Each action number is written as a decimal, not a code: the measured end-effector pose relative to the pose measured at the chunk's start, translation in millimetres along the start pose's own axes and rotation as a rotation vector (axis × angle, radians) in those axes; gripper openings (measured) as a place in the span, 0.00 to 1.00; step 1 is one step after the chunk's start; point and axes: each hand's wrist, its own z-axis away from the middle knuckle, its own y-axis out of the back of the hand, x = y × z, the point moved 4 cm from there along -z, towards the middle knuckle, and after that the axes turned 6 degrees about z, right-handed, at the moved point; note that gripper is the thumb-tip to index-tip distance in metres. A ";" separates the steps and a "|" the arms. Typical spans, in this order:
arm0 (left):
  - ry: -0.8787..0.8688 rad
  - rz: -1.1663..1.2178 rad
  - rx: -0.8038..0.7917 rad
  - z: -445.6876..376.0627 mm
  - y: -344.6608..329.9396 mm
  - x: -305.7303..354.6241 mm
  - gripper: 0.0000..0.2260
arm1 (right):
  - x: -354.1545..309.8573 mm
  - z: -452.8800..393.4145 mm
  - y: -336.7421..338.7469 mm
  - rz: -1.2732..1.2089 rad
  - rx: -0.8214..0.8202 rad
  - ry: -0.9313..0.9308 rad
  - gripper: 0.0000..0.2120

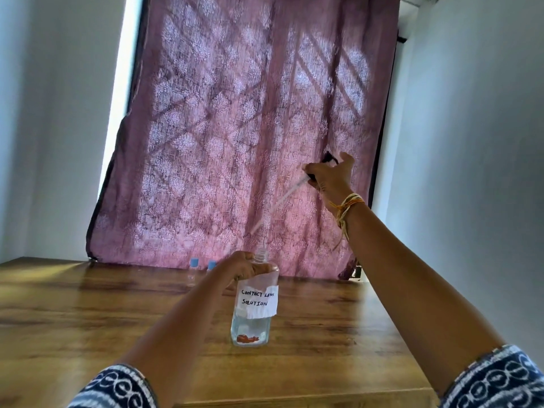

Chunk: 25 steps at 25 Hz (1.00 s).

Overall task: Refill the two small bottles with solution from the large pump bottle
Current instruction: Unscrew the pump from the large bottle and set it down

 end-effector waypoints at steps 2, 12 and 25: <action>-0.016 -0.043 0.027 0.8 1.3 -2.2 0.26 | 4.5 7.9 12.3 -0.127 0.047 -0.004 0.39; -0.311 -0.002 0.092 19.8 -6.0 -16.1 0.31 | 172.0 83.4 59.8 0.039 0.246 -0.322 0.09; -0.150 -0.024 0.050 35.3 -22.6 -127.1 0.42 | 269.4 154.7 72.1 0.643 0.005 -0.412 0.22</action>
